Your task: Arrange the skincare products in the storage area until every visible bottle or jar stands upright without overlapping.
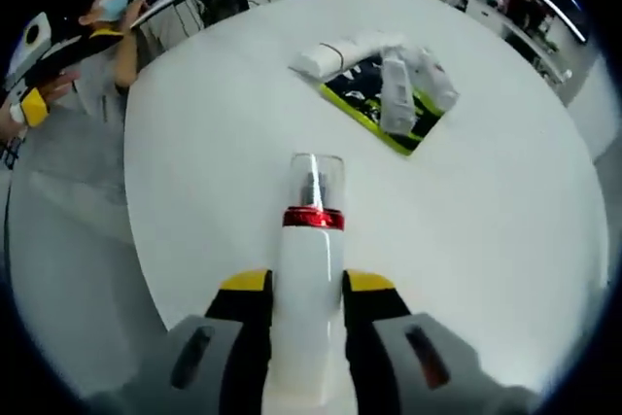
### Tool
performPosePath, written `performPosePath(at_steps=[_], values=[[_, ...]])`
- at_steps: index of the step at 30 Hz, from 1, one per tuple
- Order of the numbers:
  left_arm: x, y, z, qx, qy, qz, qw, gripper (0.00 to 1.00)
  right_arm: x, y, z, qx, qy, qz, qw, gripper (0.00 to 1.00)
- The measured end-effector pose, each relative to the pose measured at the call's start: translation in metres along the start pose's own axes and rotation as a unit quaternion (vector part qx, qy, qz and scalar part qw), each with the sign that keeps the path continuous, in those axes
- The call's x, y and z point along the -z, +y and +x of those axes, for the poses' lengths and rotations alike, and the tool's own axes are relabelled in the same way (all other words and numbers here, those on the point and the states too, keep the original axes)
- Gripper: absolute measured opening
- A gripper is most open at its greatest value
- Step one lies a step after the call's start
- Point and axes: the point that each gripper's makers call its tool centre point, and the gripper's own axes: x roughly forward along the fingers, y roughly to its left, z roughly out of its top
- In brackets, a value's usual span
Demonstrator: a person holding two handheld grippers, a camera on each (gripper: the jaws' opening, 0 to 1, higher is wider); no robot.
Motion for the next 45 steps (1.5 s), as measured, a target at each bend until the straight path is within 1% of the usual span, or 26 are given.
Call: performPosePath(at_steps=[3,8,11,16,18,22,26,30,32,35,38,41,44,45], values=[[-0.002,0.001,-0.002,-0.002,-0.008,0.001,1.0,0.74,-0.006,0.001,0.003,0.002,0.005,-0.012,0.9999,0.29],[-0.006,0.004,-0.004,-0.008,-0.019,0.001,0.9998,0.74,-0.02,-0.003,0.01,0.008,0.005,-0.01,0.9999,0.29],[-0.007,0.004,-0.004,-0.009,-0.023,0.001,0.9997,0.74,-0.027,-0.005,0.018,0.008,0.016,-0.016,0.9997,0.3],[-0.01,0.005,-0.004,-0.01,-0.028,0.001,0.9995,0.73,-0.028,-0.007,0.028,0.006,0.042,-0.015,0.999,0.31],[-0.011,0.005,-0.004,-0.01,-0.03,0.002,0.9995,0.73,-0.027,-0.007,0.028,0.01,0.051,-0.01,0.9986,0.31],[-0.011,0.004,-0.004,-0.009,-0.031,0.002,0.9995,0.73,-0.025,-0.006,0.028,0.012,0.054,-0.008,0.9985,0.3],[-0.01,0.003,-0.004,-0.005,-0.029,0.003,0.9996,0.72,-0.025,-0.005,0.026,0.004,0.029,0.002,0.9996,0.29],[-0.009,0.001,-0.004,0.0,-0.028,0.003,0.9996,0.72,-0.026,0.002,0.022,0.001,0.012,-0.011,0.9999,0.28],[-0.009,0.0,-0.004,0.001,-0.028,0.004,0.9996,0.72,-0.031,0.005,0.015,0.001,-0.009,-0.017,0.9998,0.28],[-0.009,-0.002,-0.005,0.004,-0.029,0.006,0.9996,0.71,-0.039,0.006,-0.001,-0.001,-0.049,-0.014,0.9987,0.28],[-0.008,-0.004,-0.005,0.008,-0.026,0.01,0.9996,0.71,-0.047,0.006,-0.023,-0.009,-0.099,0.0,0.995,0.28],[-0.007,-0.007,-0.005,0.013,-0.023,0.016,0.9995,0.71,-0.051,0.004,-0.041,-0.012,-0.137,0.009,0.9904,0.28],[-0.006,-0.009,-0.005,0.016,-0.021,0.019,0.9995,0.71,-0.05,0.002,-0.053,-0.01,-0.153,0.019,0.9879,0.28],[-0.006,-0.009,-0.005,0.016,-0.021,0.019,0.9995,0.71,-0.05,0.002,-0.059,-0.01,-0.167,0.017,0.9858,0.28]])
